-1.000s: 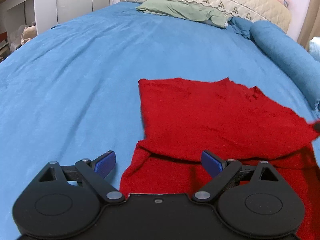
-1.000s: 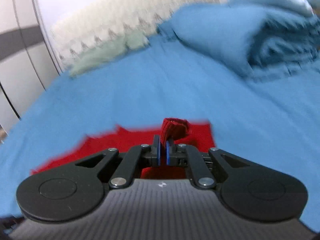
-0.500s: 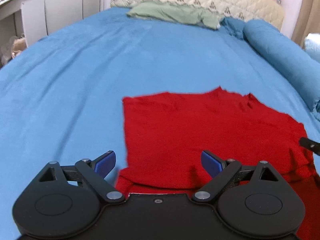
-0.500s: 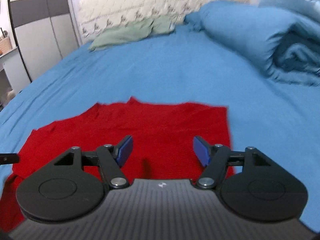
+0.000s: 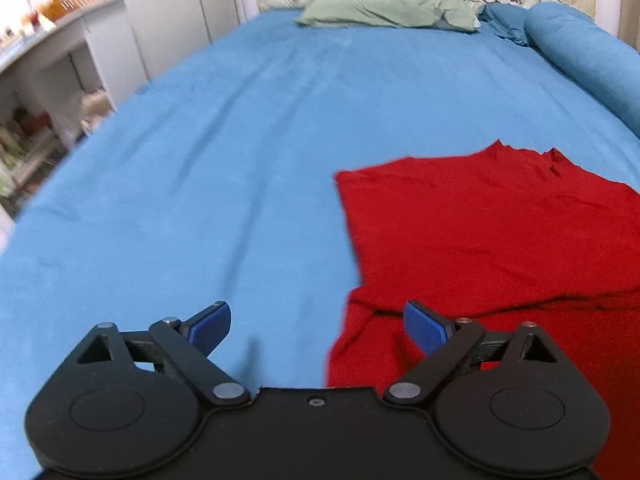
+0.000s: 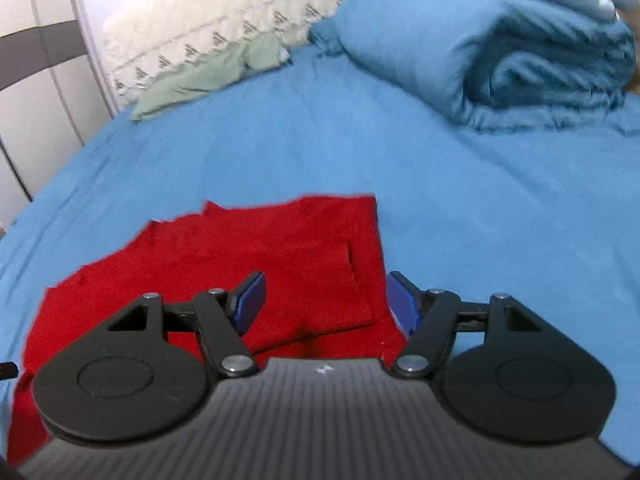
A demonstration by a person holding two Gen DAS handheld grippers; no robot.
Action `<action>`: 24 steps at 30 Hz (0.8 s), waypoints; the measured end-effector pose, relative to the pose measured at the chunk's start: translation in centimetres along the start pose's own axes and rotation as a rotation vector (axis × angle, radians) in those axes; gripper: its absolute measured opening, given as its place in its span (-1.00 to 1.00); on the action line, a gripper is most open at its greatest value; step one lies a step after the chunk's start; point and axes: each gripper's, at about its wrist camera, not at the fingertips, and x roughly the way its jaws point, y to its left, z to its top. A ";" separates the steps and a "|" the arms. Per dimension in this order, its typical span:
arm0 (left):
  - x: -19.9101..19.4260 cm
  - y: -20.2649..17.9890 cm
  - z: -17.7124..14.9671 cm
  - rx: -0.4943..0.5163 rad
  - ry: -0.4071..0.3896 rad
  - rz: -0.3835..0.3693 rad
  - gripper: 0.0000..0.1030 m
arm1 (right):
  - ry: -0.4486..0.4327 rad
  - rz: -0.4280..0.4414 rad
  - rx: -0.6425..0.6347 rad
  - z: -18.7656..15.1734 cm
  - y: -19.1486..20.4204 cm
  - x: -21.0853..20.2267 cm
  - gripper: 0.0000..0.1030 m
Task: Fold small clothes
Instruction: 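Move both tools to the sweater's ribbed hem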
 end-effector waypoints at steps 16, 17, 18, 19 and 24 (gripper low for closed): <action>-9.4 1.5 -9.0 0.153 0.280 -0.120 1.00 | 0.224 0.008 -0.105 -4.6 -1.6 -17.4 0.93; -9.6 1.4 -10.2 0.159 0.308 -0.137 1.00 | 0.258 -0.007 -0.100 -5.6 -1.9 -17.7 0.93; -9.7 1.4 -11.3 0.164 0.330 -0.160 1.00 | 0.301 -0.022 -0.088 -6.7 -2.2 -18.0 0.93; -9.8 1.4 -12.3 0.165 0.351 -0.183 1.00 | 0.335 -0.035 -0.072 -7.6 -2.4 -18.2 0.93; -9.6 1.6 -16.4 0.134 0.456 -0.211 0.73 | 0.448 -0.078 -0.061 -11.8 -2.9 -19.1 0.89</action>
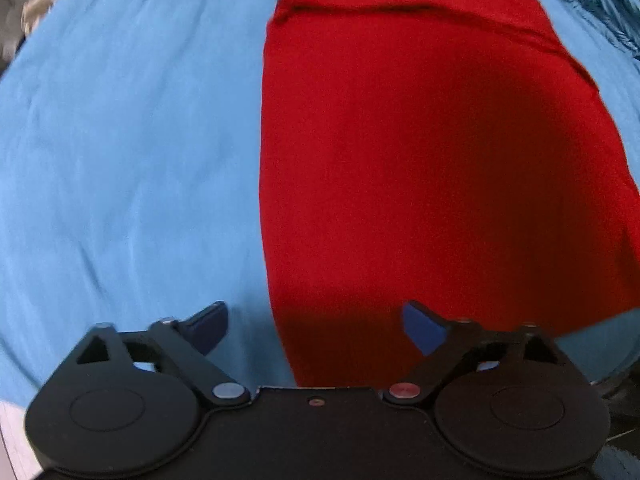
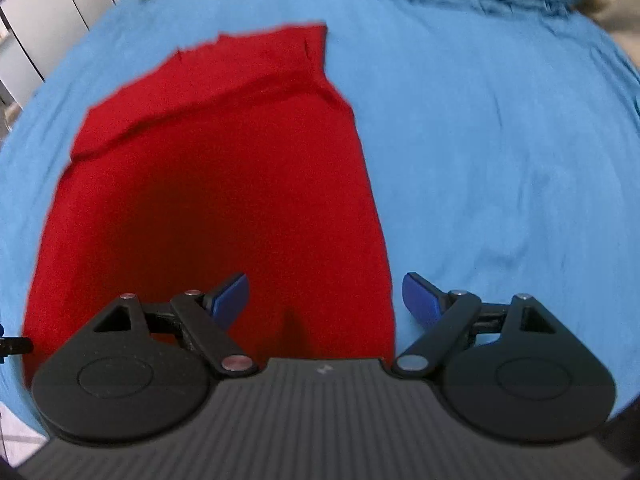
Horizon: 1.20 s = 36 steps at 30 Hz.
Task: Fold small clothes
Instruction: 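Move both tools to the sweater's ribbed hem, then grasp the ribbed hem with both tools and lift it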
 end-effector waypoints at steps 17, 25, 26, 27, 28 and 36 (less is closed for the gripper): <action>2.5 0.7 -2.0 -0.130 0.001 -0.041 0.05 | 0.190 -0.015 0.001 -4.2 -1.0 2.0 0.58; 1.5 1.4 -2.6 -0.168 0.013 -0.062 -0.21 | 0.204 0.013 -0.001 -4.0 -1.5 2.5 0.38; 1.5 1.5 -2.6 -0.175 0.015 -0.065 -0.38 | 0.204 0.020 -0.004 -4.0 -1.4 2.5 0.22; 1.4 1.6 -2.5 -0.176 0.019 -0.071 -0.47 | 0.204 0.023 -0.014 -3.9 -1.5 2.7 0.11; 1.3 1.7 -2.5 -0.171 0.022 -0.079 -0.77 | 0.206 0.023 -0.026 -3.9 -1.4 2.6 -0.05; -1.2 2.9 -1.5 -0.183 0.016 -0.105 -0.90 | 0.199 0.078 0.040 -2.4 -2.1 1.0 -0.58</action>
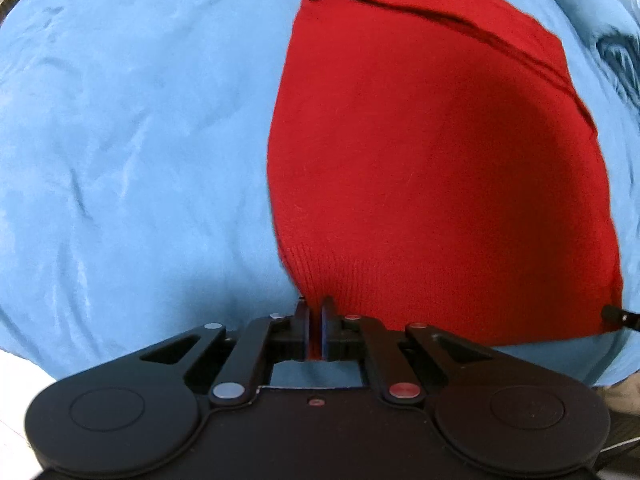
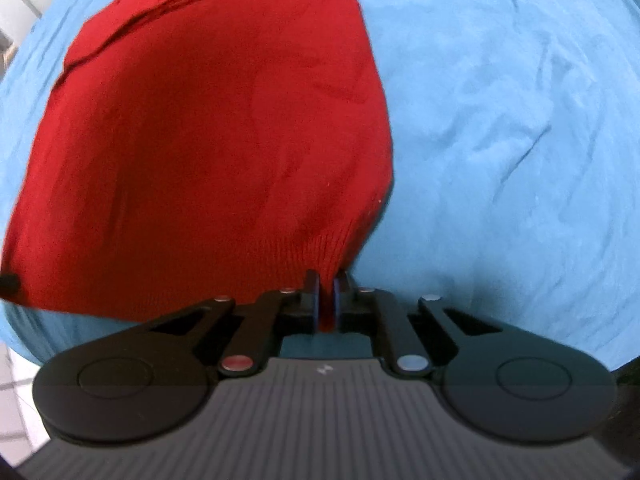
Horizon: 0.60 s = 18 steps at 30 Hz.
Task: Fold small clothes
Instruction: 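Grasp the ribbed hem with both tools and lift it, then fold the lifted hem toward the collar with both tools and release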
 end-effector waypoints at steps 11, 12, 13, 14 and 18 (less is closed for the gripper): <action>-9.7 -0.5 12.4 -0.098 -0.307 -0.161 -0.91 | -0.300 0.283 0.182 13.4 1.2 -10.1 -0.59; -9.8 -0.8 14.4 -0.107 -0.341 -0.175 -0.91 | -0.332 0.305 0.193 15.6 1.4 -10.0 -0.59; -9.7 -0.9 16.5 -0.113 -0.378 -0.186 -0.91 | -0.362 0.327 0.204 17.6 1.6 -9.7 -0.59; -9.4 -1.2 18.9 -0.117 -0.425 -0.198 -0.91 | -0.391 0.345 0.213 19.7 1.7 -9.3 -0.59; -5.1 -2.1 27.3 -0.148 -0.549 -0.208 -0.91 | -0.493 0.367 0.248 27.9 1.9 -4.0 -0.59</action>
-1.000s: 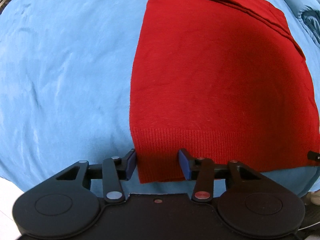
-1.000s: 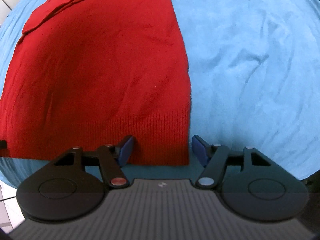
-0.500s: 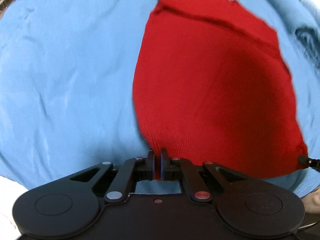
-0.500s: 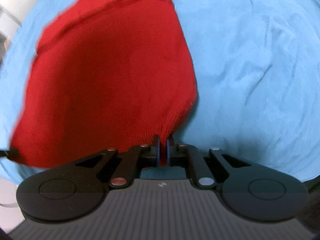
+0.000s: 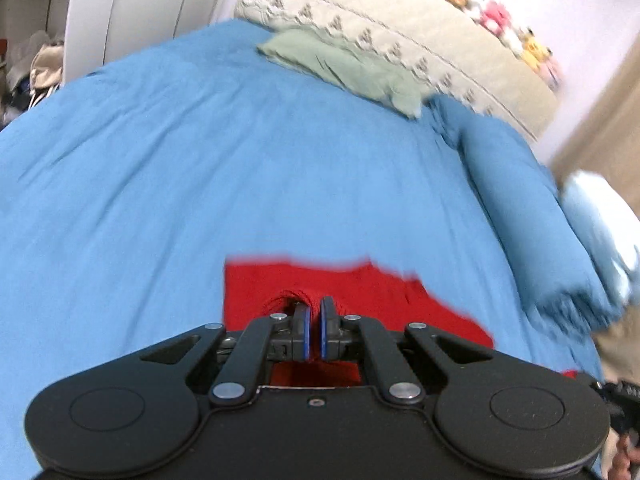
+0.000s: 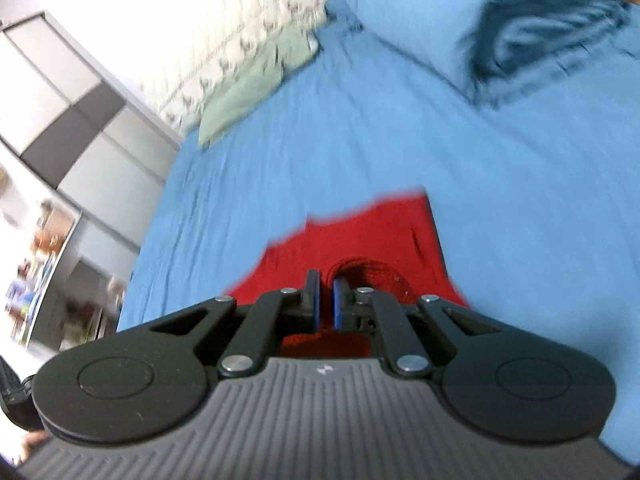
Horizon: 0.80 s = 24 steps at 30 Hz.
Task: Fold small clothes
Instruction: 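Fold the lifted hem toward the collar with both tools and release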
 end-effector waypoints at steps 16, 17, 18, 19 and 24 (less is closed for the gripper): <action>15.5 0.0 1.2 -0.037 -0.006 0.194 -0.79 | 0.001 -0.083 -0.035 2.0 -4.1 17.4 -0.47; 14.6 -1.0 0.7 -0.024 -0.018 0.213 -0.38 | -0.007 -0.099 -0.059 2.1 -3.8 17.3 -0.21; 14.1 -1.4 0.5 -0.003 -0.035 0.235 -0.07 | -0.013 -0.100 -0.079 1.9 -3.6 17.1 0.04; 13.2 -2.0 0.2 0.029 -0.064 0.265 0.49 | -0.024 -0.098 -0.093 1.8 -3.3 16.7 0.58; 9.9 -4.3 -3.2 0.252 -0.103 0.234 0.83 | -0.044 -0.042 -0.253 -0.3 -1.9 14.8 0.84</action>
